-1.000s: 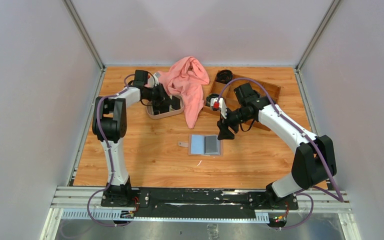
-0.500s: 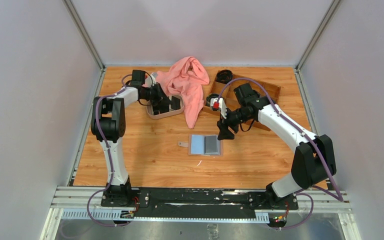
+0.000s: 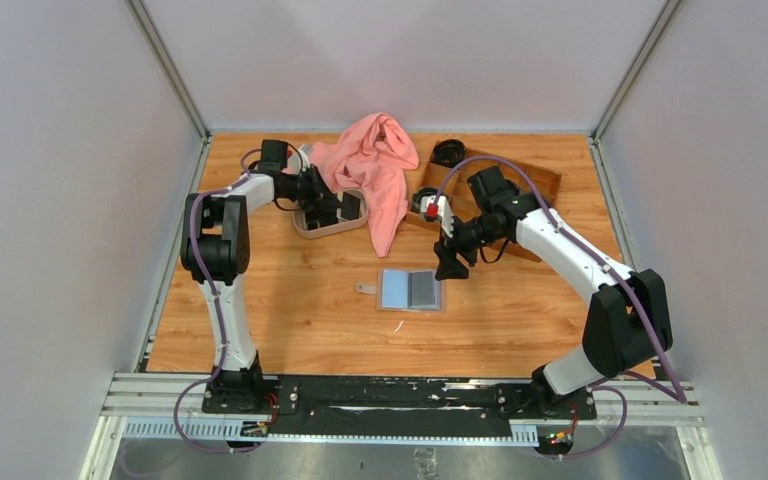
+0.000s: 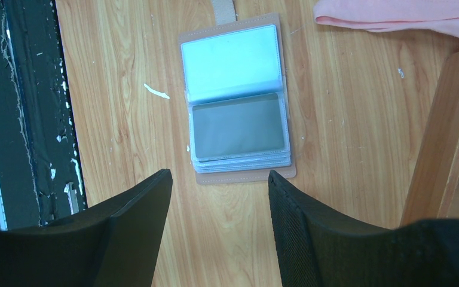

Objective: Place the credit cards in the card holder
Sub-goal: Pick up the credit card from the storage box.

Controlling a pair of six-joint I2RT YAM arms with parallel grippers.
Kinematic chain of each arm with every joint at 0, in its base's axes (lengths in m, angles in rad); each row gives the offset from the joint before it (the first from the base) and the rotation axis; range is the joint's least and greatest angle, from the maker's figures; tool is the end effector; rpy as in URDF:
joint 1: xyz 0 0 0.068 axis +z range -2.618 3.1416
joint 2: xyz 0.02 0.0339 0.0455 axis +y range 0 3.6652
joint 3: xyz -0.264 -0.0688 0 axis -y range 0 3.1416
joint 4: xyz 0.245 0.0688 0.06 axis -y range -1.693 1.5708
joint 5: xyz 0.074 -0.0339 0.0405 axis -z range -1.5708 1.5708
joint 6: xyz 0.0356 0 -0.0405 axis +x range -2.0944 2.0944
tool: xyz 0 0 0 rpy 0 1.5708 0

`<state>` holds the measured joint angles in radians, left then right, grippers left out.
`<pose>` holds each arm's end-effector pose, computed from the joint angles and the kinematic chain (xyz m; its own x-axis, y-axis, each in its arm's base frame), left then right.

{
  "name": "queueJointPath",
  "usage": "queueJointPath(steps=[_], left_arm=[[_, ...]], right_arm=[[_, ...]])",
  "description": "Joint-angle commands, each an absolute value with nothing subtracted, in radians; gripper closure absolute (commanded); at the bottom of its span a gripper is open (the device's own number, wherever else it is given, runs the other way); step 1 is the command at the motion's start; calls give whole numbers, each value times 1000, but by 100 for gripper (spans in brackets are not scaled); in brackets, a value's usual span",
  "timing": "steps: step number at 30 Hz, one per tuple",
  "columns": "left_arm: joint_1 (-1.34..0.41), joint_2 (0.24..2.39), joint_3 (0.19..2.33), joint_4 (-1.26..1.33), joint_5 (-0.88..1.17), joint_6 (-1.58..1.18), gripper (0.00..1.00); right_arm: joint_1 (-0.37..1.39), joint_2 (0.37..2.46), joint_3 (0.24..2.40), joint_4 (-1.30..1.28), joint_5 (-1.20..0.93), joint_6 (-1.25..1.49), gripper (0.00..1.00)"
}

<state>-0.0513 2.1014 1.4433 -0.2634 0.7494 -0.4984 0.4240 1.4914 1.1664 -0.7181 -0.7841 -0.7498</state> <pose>0.4428 -0.0470 0.1591 -0.9133 -0.3035 -0.2717 0.0140 0.6432 -0.7656 0.2634 0.1465 0.2696 -0.1569 -0.6002 -0.7843 -0.9870 0.1230 0.1033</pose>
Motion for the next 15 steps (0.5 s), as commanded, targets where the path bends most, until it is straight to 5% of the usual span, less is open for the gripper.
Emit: queueJointPath(steps=[1, 15], left_arm=[[-40, 2112, 1447, -260, 775, -506, 88], [-28, 2127, 1449, -264, 776, -503, 95]], right_arm=[[415, 1500, 1150, -738, -781, -764, 36], [416, 1500, 1149, -739, -785, -765, 36]])
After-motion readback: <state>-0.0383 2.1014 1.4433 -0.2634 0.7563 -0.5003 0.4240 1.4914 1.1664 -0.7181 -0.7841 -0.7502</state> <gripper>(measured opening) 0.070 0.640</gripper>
